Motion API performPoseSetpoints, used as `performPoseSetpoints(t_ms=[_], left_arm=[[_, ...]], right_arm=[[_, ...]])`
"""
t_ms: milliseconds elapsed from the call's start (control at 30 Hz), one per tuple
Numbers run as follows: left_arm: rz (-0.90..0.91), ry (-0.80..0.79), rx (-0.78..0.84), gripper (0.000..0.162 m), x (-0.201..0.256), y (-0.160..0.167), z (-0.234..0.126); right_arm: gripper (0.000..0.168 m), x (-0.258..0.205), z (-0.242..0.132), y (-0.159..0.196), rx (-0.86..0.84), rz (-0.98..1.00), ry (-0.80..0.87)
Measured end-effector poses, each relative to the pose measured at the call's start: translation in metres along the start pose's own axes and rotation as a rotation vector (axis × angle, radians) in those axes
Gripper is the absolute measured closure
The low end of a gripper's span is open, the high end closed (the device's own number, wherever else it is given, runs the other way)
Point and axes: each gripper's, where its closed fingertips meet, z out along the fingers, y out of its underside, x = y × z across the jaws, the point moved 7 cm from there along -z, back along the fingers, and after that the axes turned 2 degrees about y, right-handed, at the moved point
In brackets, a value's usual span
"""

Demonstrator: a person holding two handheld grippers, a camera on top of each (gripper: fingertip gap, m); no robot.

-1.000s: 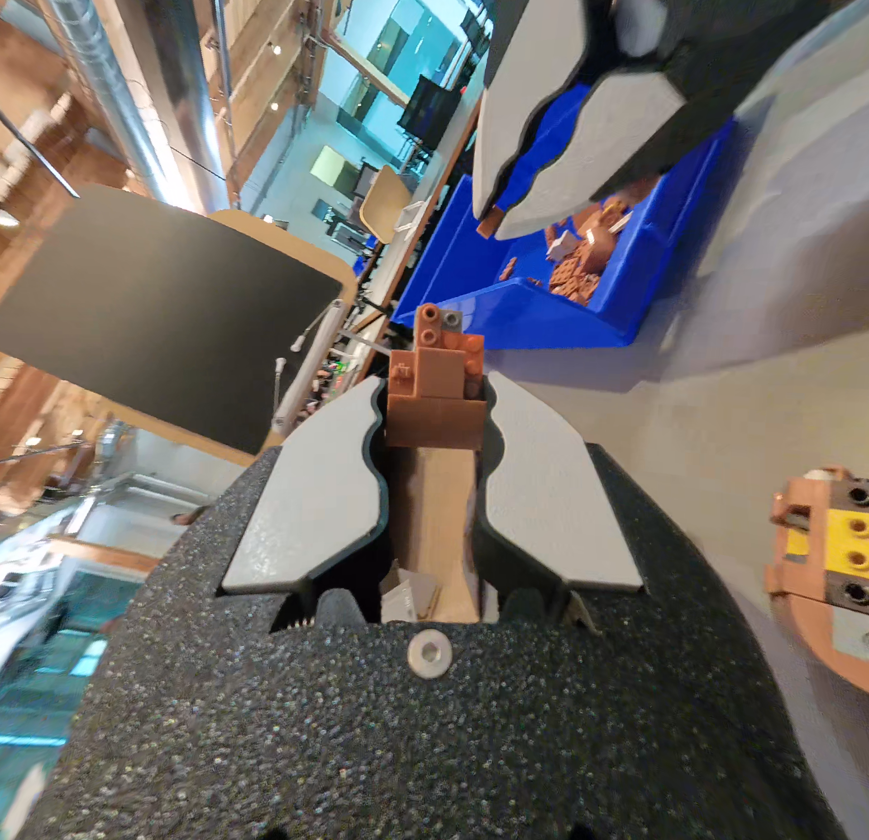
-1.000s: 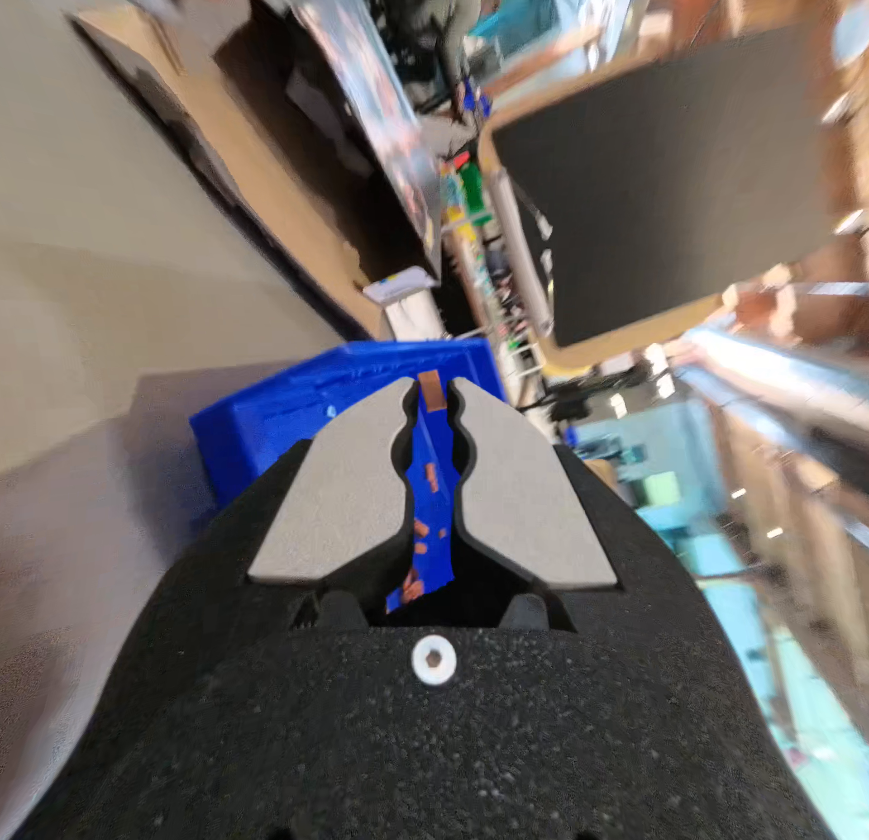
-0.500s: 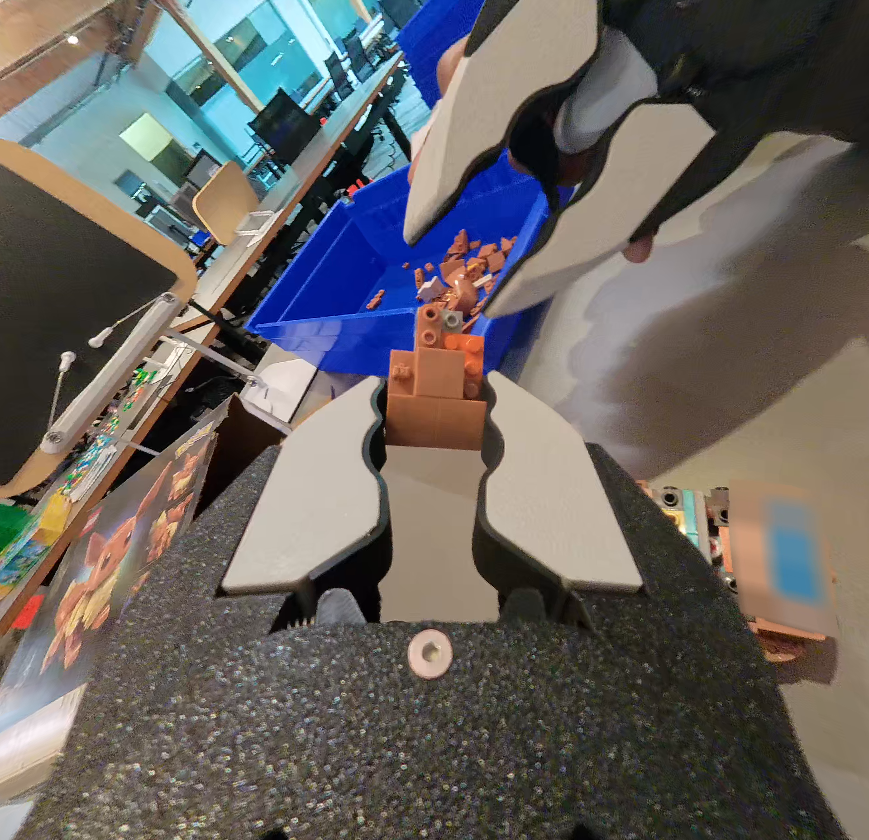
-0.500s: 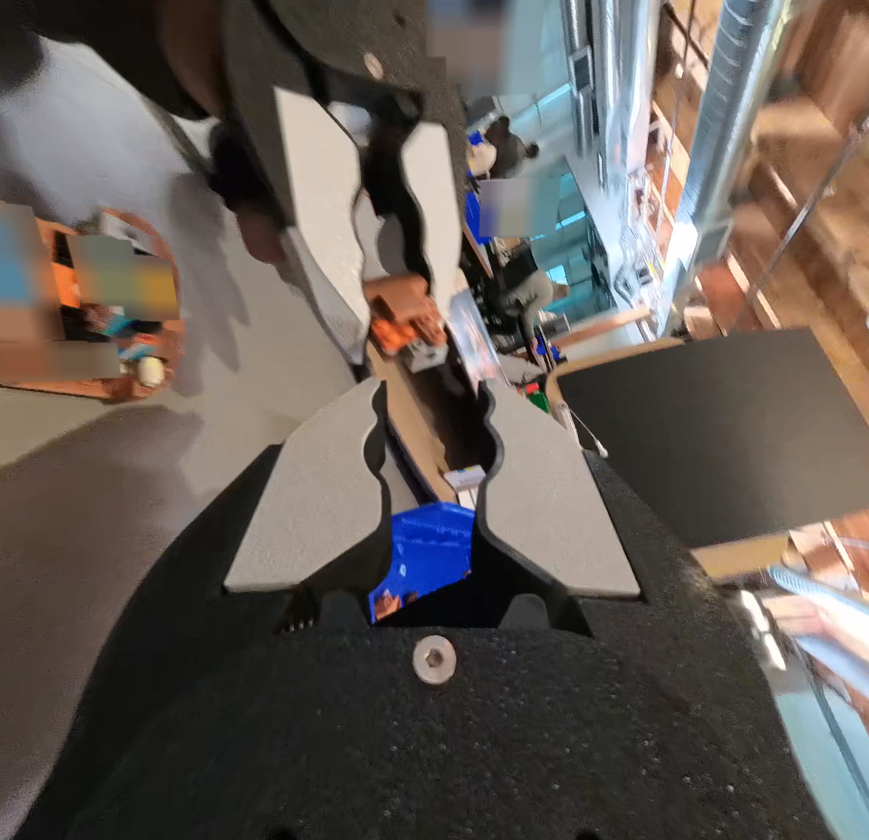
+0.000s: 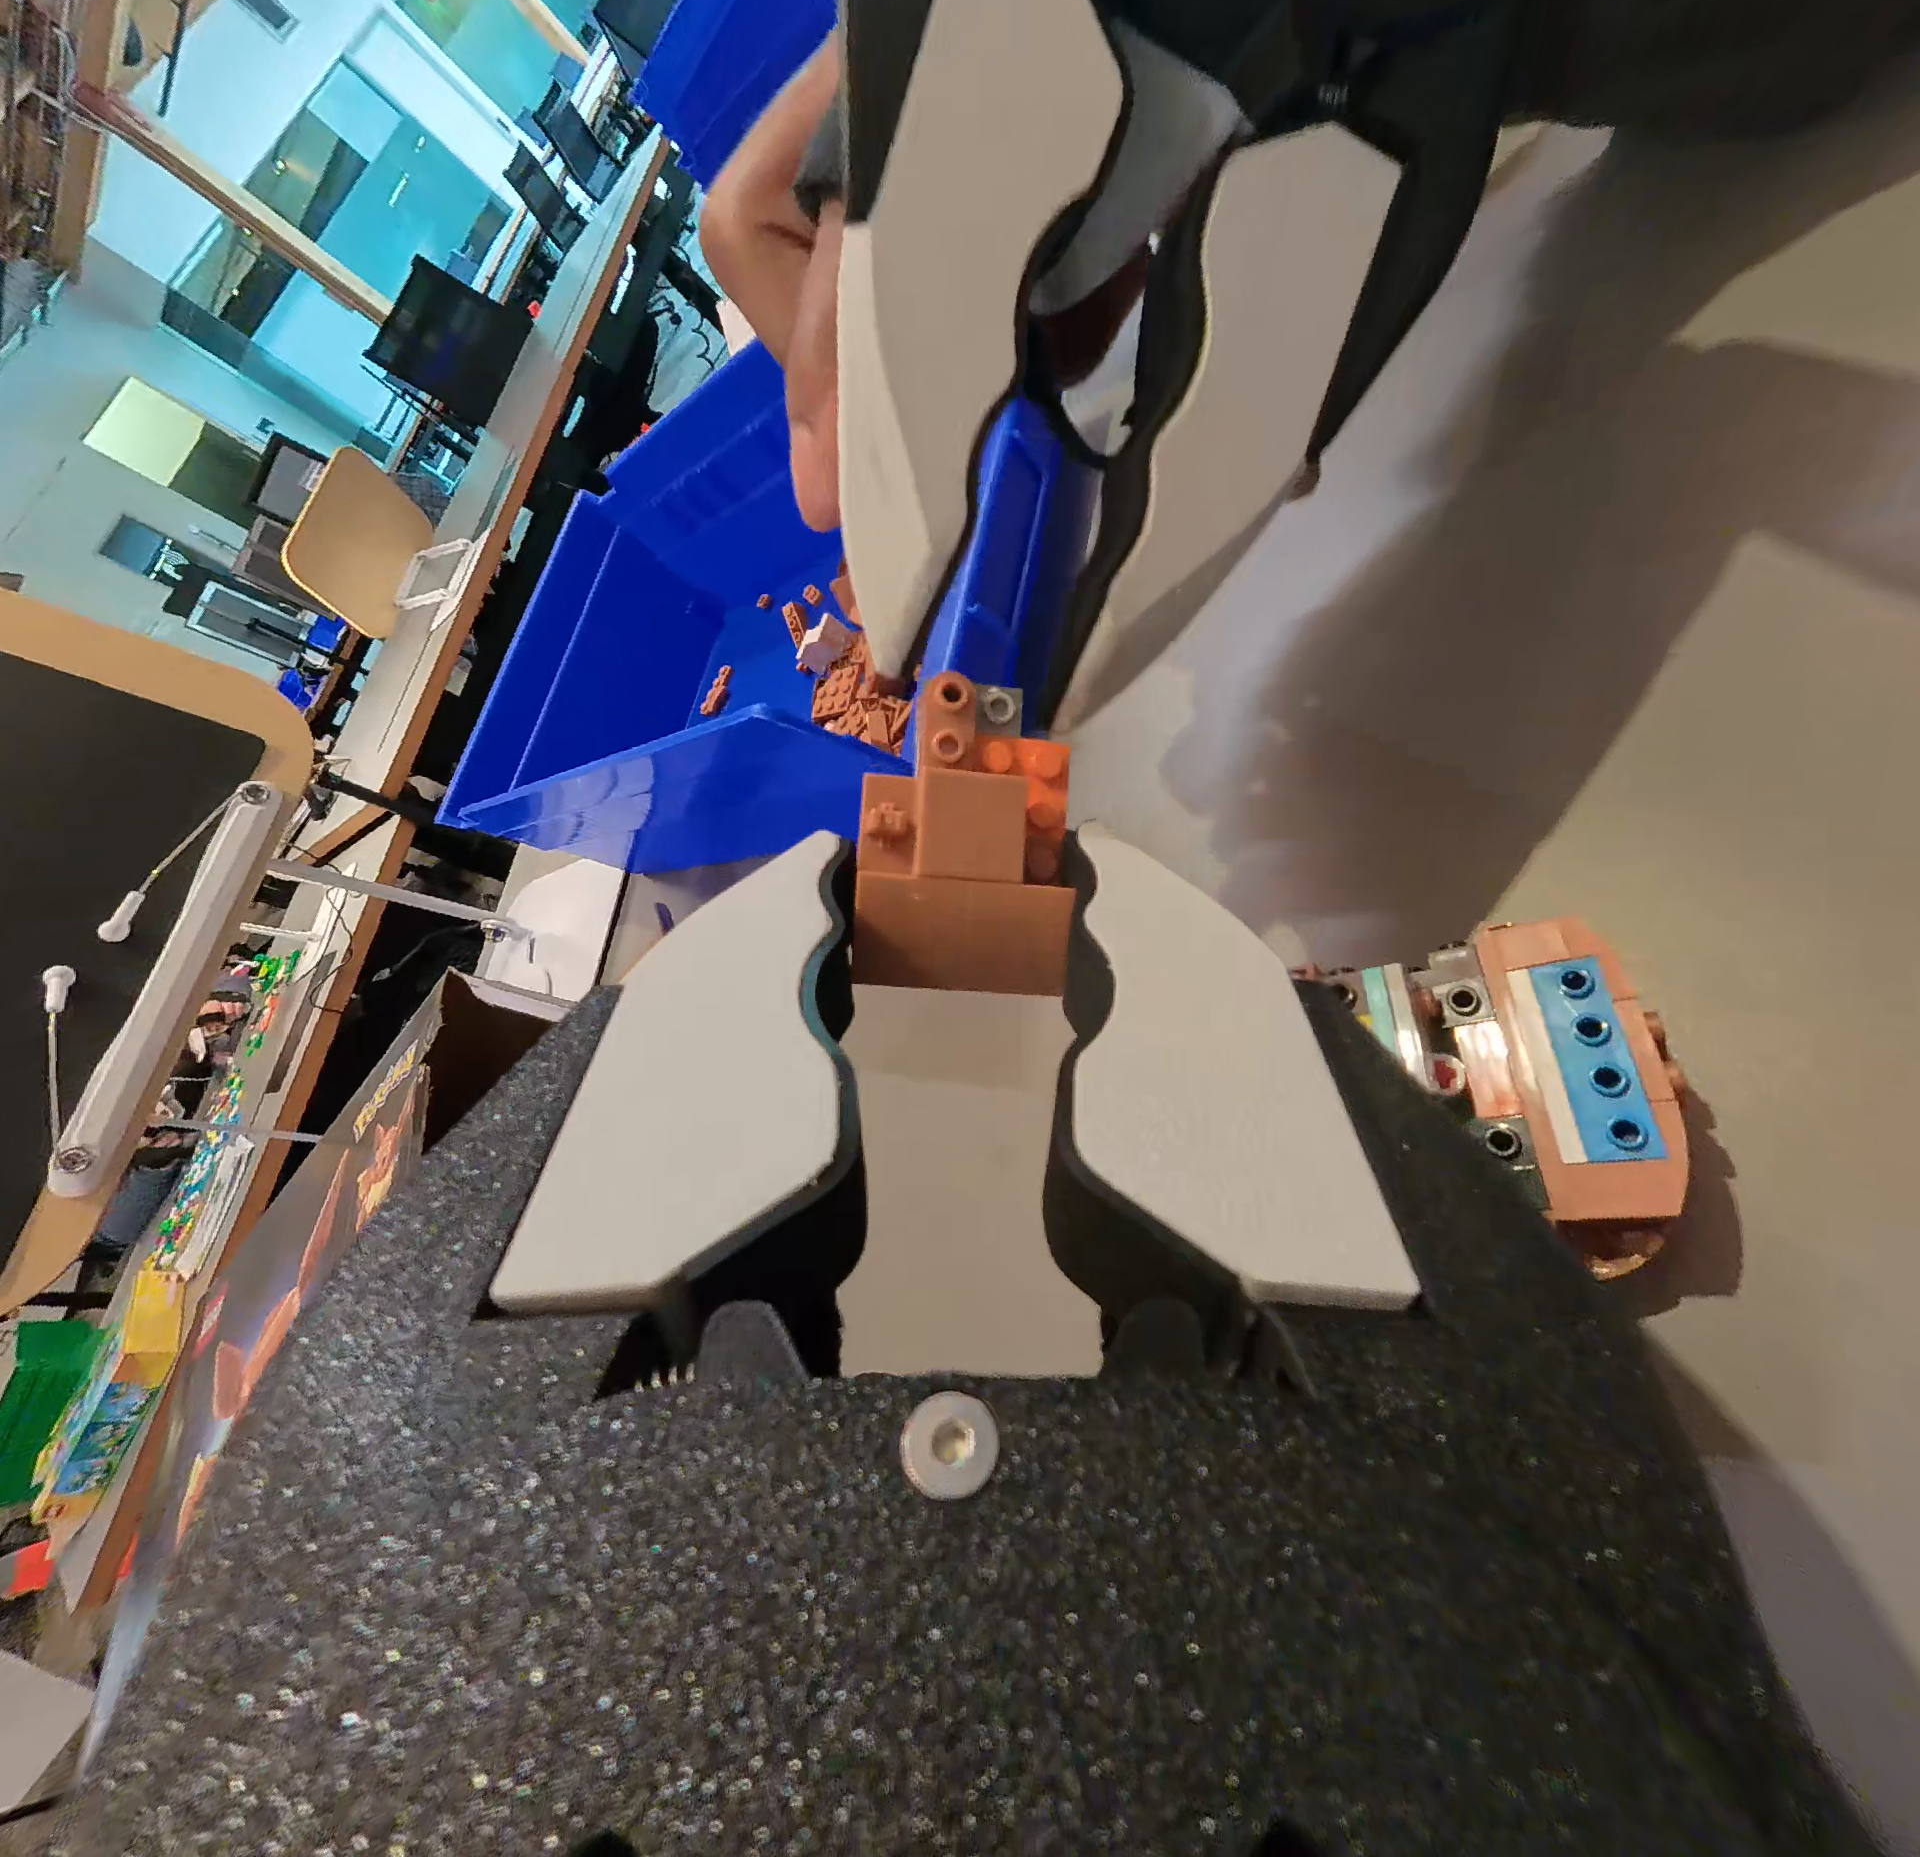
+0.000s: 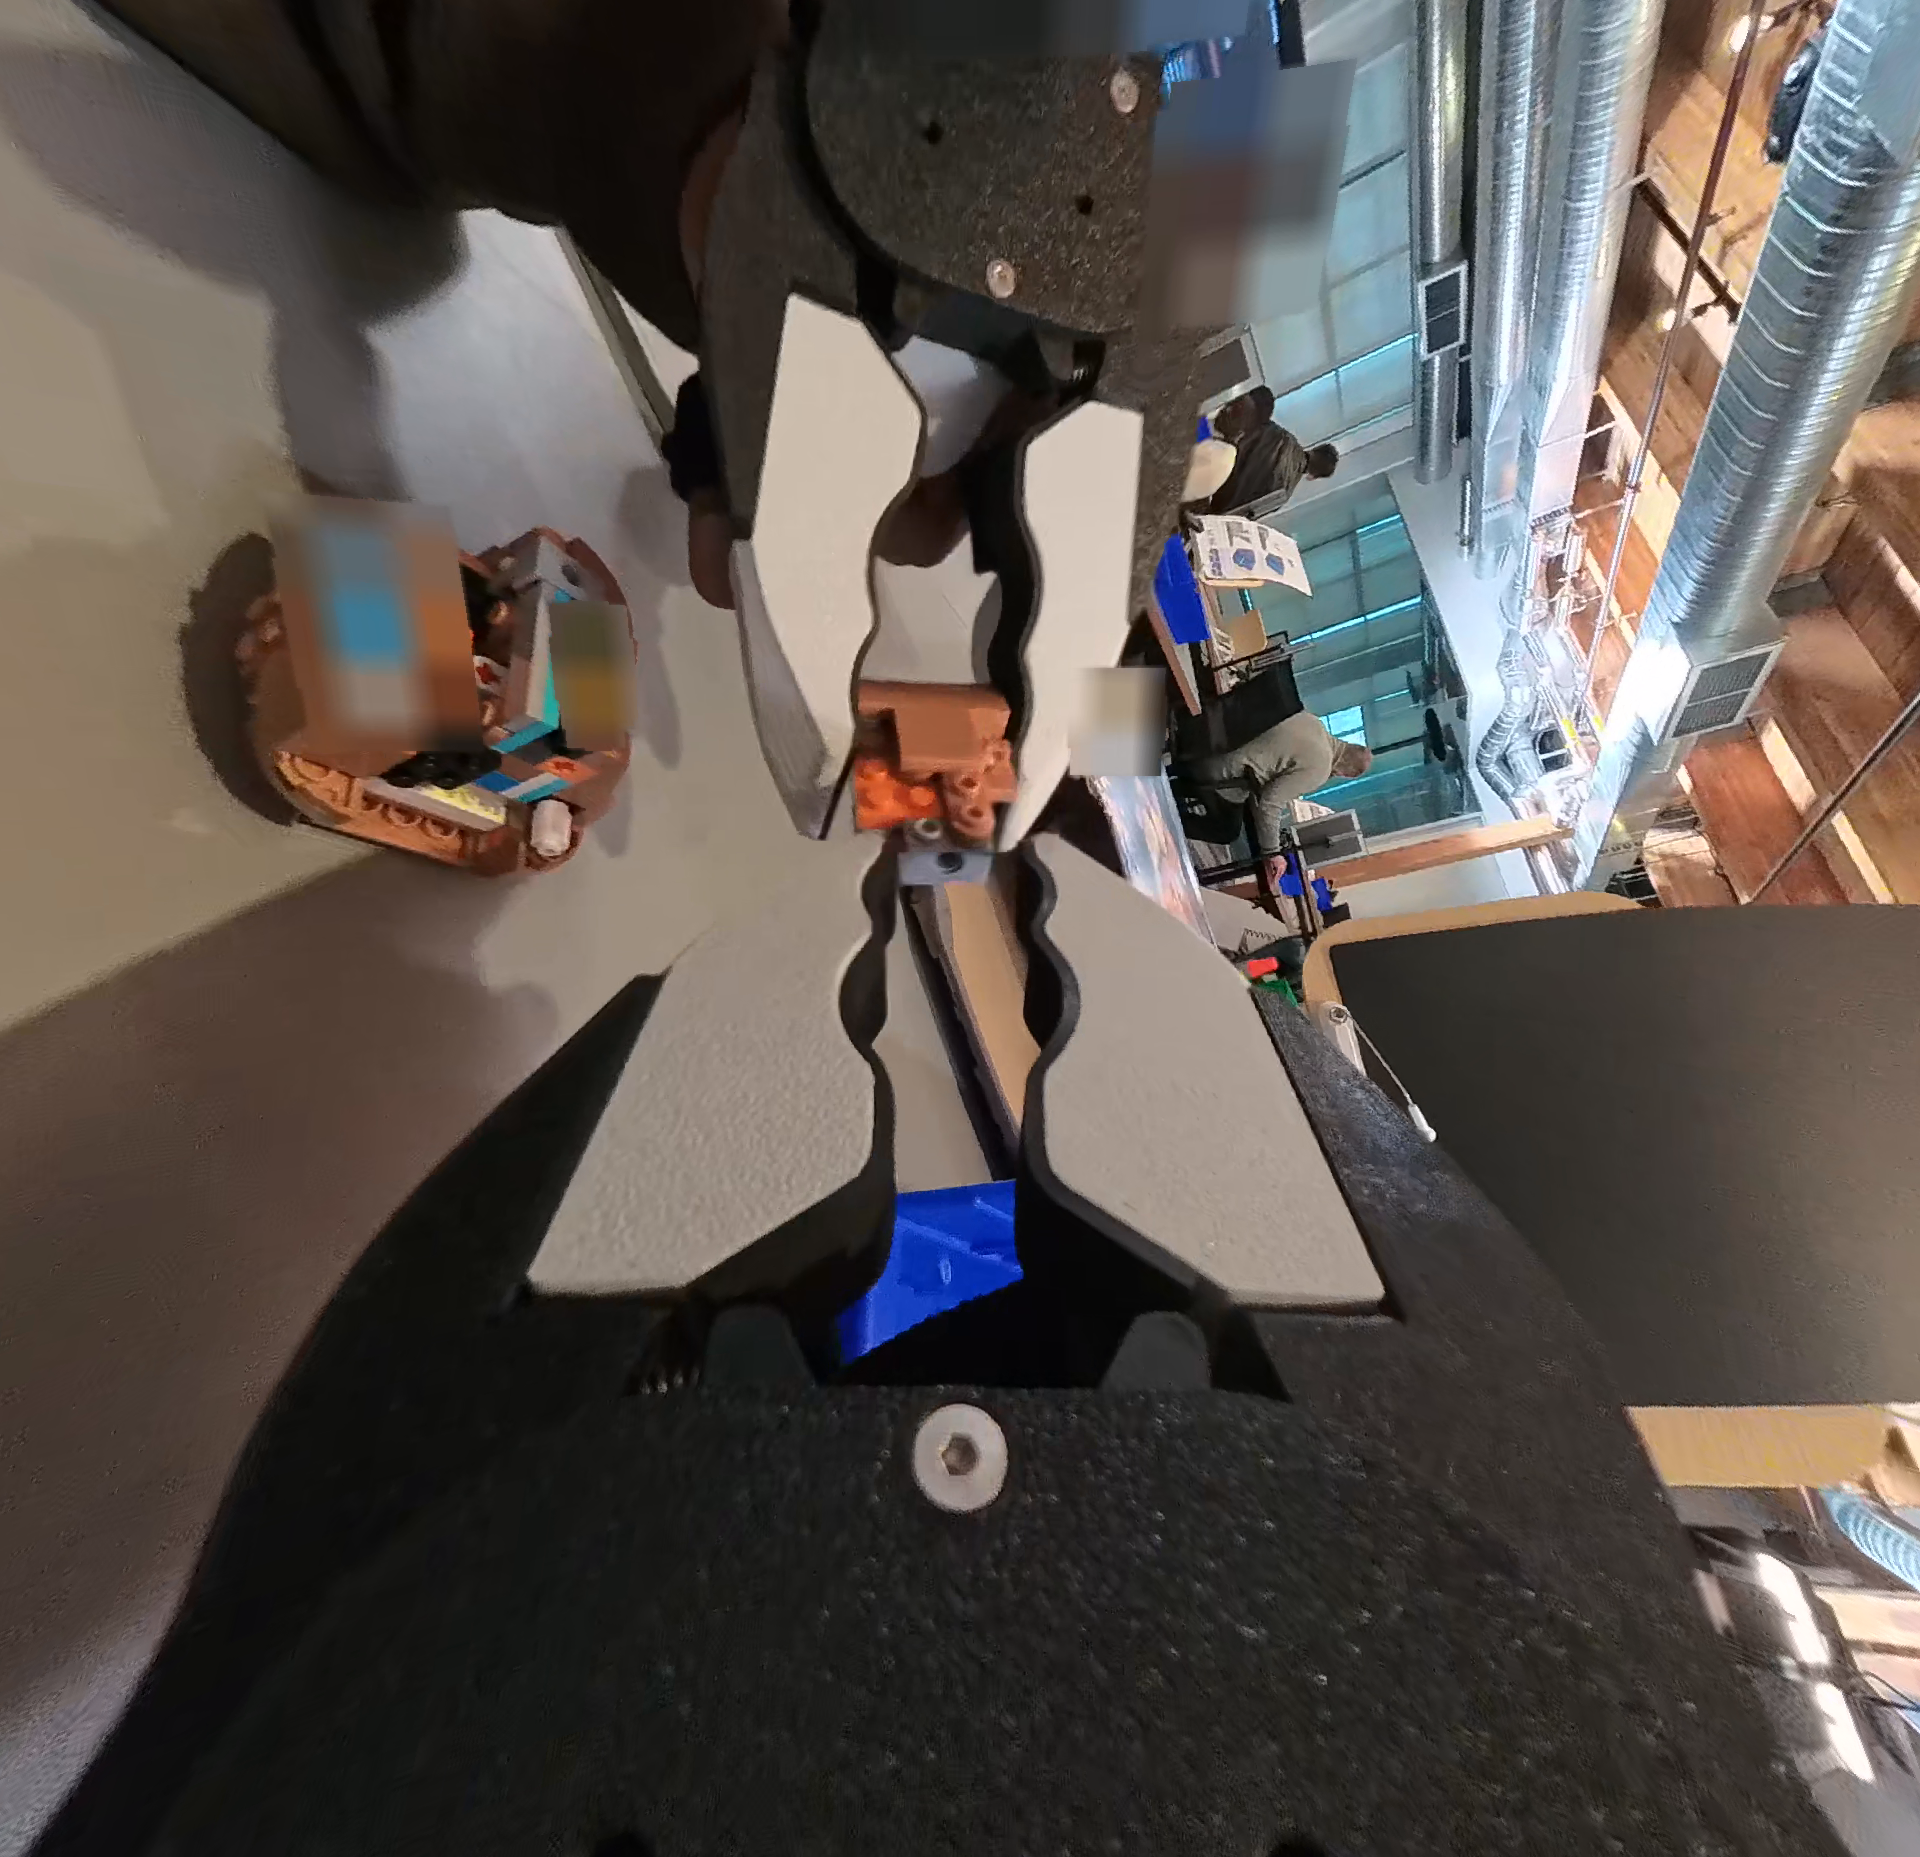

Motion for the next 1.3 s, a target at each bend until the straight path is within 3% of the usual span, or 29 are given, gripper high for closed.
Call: performPoseSetpoints(t_ms=[800, 1067, 1300], left_arm=[[0.042, 0.034, 0.014, 0.124, 0.007, -0.002, 0.001], [-0.080, -0.021, 0.296, 0.121, -0.006, -0.020, -0.019], [-0.203, 0.024, 0.473, 0.120, -0.010, -0.026, -0.028]], right_arm=[[0.153, -0.004, 0.001, -0.002, 0.004, 0.034, -0.064], [0.153, 0.020, -0.013, -0.011, 0.211, 0.306, -0.015], [0.153, 0.028, -0.012, -0.012, 0.387, 0.579, -0.054]])
